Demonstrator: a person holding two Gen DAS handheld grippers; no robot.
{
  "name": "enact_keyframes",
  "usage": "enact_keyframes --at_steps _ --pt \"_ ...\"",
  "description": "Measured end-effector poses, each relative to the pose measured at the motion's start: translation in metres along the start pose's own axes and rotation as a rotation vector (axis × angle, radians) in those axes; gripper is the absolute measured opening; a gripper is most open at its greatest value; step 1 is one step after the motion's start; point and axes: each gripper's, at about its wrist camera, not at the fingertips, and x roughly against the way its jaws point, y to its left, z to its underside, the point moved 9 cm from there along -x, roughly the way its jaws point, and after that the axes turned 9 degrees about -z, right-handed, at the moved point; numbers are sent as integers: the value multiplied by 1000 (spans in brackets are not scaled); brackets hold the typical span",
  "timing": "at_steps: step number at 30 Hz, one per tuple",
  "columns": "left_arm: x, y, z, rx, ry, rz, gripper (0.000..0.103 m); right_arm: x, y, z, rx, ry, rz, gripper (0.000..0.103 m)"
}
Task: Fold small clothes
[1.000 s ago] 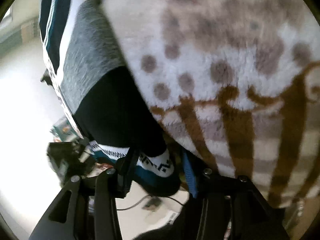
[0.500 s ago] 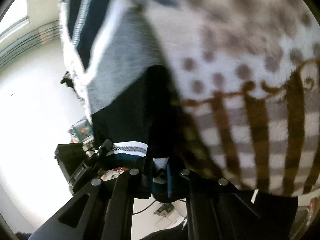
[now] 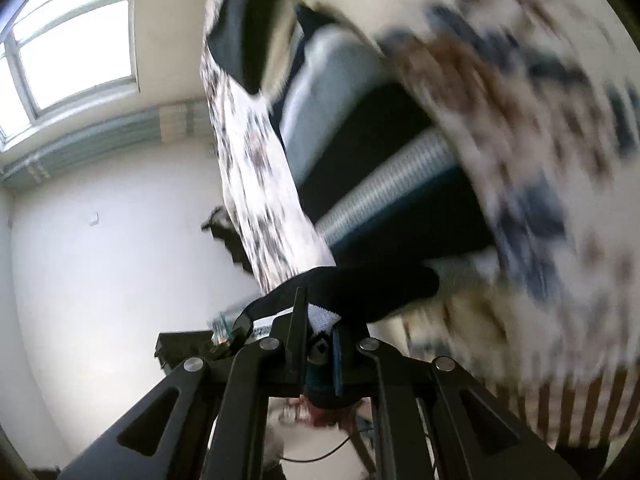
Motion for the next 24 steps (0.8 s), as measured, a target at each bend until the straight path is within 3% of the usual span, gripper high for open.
enact_keyframes --at_steps 8,12,15,16,17,18,20,21,24 --pt "-83 -9 -136 -19 -1 -10 9 -40 39 -154 14 -98 41 9" --pt "-116 -2 -184 41 27 -9 12 -67 47 -221 -34 -124 41 10" --pt "-135 2 -207 102 41 24 32 -87 49 -264 -120 -126 31 13" --pt "-138 4 -213 129 41 40 44 -93 50 -278 -153 -131 22 15" --pt "-143 7 -220 176 41 72 51 -98 52 -287 -176 -129 8 17" --pt "-145 11 -224 219 40 101 51 -104 54 -296 -195 -129 -8 20" --pt "-150 19 -231 283 38 128 51 -110 56 -310 -227 -128 -35 44" --pt "-150 22 -235 296 27 135 51 -114 60 -317 -239 -132 -58 50" --pt "-148 30 -242 274 7 99 51 -114 69 -331 -217 -152 -68 54"
